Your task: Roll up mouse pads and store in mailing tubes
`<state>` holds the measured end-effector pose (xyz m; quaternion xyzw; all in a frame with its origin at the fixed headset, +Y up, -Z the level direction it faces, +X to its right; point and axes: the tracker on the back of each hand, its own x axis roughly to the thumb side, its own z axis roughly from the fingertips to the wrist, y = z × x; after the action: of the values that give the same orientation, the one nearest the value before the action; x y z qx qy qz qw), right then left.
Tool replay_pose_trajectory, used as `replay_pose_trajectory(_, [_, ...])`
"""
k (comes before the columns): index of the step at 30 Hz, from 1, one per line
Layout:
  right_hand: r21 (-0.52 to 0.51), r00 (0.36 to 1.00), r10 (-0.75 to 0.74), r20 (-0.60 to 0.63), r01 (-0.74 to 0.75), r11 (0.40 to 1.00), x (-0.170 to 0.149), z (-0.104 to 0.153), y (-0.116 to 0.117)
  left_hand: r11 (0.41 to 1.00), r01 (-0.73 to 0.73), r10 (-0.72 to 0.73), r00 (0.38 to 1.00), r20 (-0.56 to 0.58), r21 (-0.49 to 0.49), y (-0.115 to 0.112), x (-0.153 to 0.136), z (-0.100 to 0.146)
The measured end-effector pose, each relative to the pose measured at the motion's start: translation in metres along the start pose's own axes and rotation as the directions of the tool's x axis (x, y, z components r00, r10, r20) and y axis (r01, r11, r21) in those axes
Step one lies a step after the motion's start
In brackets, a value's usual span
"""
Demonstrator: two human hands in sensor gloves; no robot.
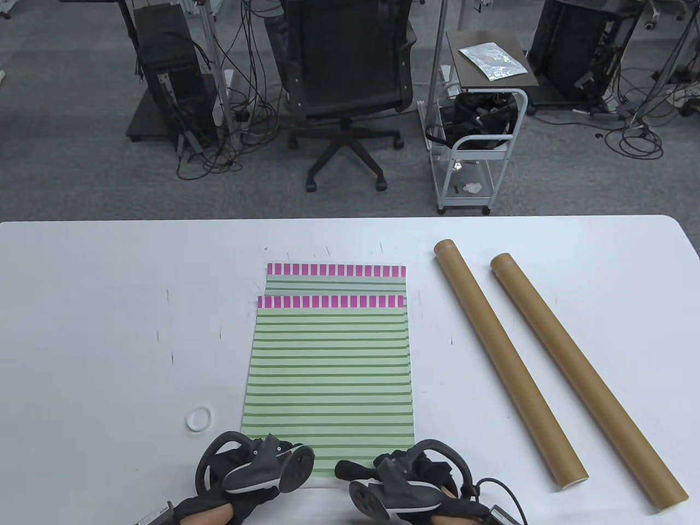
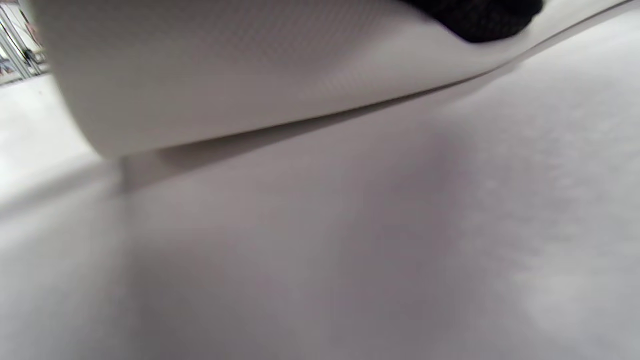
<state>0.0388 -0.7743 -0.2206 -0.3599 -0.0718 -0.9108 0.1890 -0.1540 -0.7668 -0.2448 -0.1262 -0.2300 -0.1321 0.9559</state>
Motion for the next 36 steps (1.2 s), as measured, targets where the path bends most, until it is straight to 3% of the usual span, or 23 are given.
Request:
replay_pose_trajectory(3, [-0.009, 0.991, 0.129, 0.03, -0.129, 0.992, 0.007, -0.001, 0.0, 1.0, 0.011, -0.011, 1.0, -0.001, -0.003, 0.0, 0.001, 0.0])
replay_pose_trajectory(11, [0.008, 1.0, -0.013, 0.017, 0.013, 1.0, -0.001, -0.009, -0.001, 0.999, 0.042, -0.042, 0.999, -0.013, -0.001, -0.003, 0.001, -0.001])
replay_pose_trajectory(16, [-0.046, 0.996, -0.093, -0.007, 0.093, 0.995, -0.01, -0.004, -0.003, 0.992, 0.115, -0.118, 0.991, 0.068, 0.047, -0.001, 0.013, 0.007])
replay_pose_trajectory(20, [-0.08, 0.956, -0.291, -0.028, 0.288, 0.954, -0.025, -0.003, -0.002, 0.987, 0.141, -0.148, 0.985, 0.091, 0.081, 0.001, 0.019, 0.012])
replay_pose_trajectory(23, [-0.09, 0.941, -0.336, -0.025, 0.333, 0.939, -0.027, -0.001, -0.001, 0.993, 0.097, -0.105, 0.987, 0.12, 0.068, 0.001, 0.017, 0.013])
replay_pose_trajectory(27, [-0.034, 0.936, -0.348, -0.047, 0.347, 0.937, -0.025, -0.005, -0.001, 0.999, 0.03, -0.036, 0.991, 0.132, 0.044, 0.0, 0.012, 0.012])
replay_pose_trajectory(33, [-0.027, 0.944, -0.317, -0.093, 0.316, 0.949, -0.026, -0.006, -0.001, 0.987, 0.103, -0.12, 0.984, 0.132, 0.126, 0.001, 0.02, 0.022])
replay_pose_trajectory(36, [0.034, 0.955, -0.221, -0.196, 0.232, 0.972, -0.023, -0.008, 0.0, 0.985, 0.091, -0.105, 0.99, 0.094, 0.144, 0.002, 0.02, 0.019])
